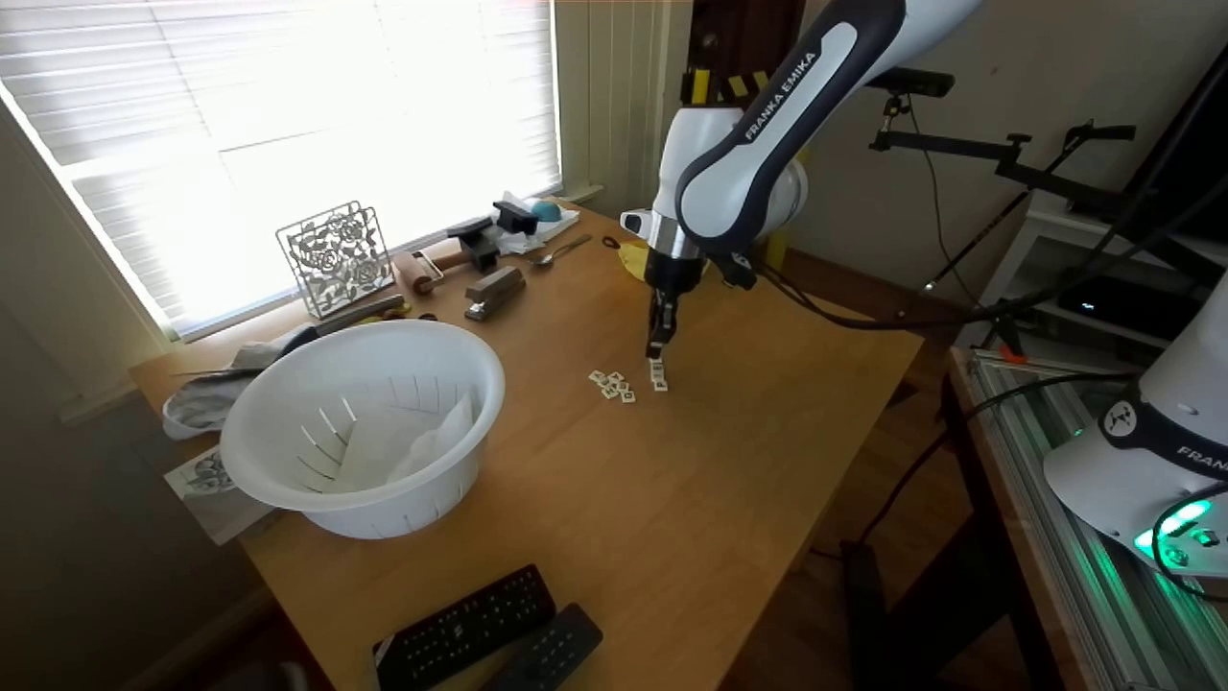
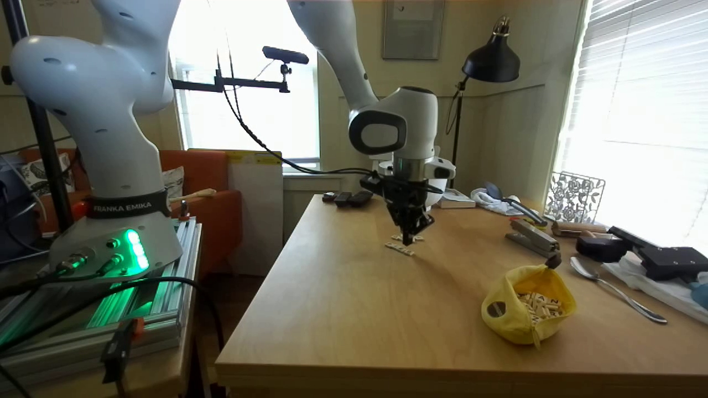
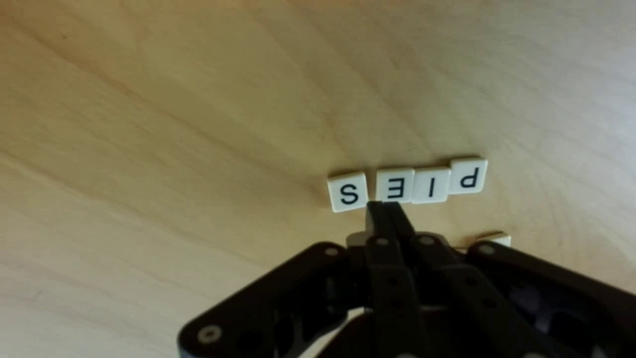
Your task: Move a letter piece on the table
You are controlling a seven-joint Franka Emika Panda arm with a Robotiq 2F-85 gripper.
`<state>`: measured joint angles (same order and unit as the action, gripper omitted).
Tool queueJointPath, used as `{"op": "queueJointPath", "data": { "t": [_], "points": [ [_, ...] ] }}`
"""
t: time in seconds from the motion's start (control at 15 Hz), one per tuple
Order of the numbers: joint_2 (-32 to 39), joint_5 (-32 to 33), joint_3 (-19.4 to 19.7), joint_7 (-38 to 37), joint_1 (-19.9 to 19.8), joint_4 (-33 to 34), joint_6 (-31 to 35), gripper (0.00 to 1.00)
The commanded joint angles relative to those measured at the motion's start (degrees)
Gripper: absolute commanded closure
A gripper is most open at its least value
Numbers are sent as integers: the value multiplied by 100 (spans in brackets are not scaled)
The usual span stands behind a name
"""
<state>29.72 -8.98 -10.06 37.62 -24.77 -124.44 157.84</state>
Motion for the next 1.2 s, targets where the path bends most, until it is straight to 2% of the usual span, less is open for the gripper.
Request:
{"op": "queueJointPath", "data": {
  "t": [0.0,0.6,1.13],
  "points": [
    [12,-88,18,169,-46,-69,147,100],
    [226,-63,-48,209,-165,-41,464,100],
    [210,-33,-34,151,-158,-78,429,100]
  ]
}}
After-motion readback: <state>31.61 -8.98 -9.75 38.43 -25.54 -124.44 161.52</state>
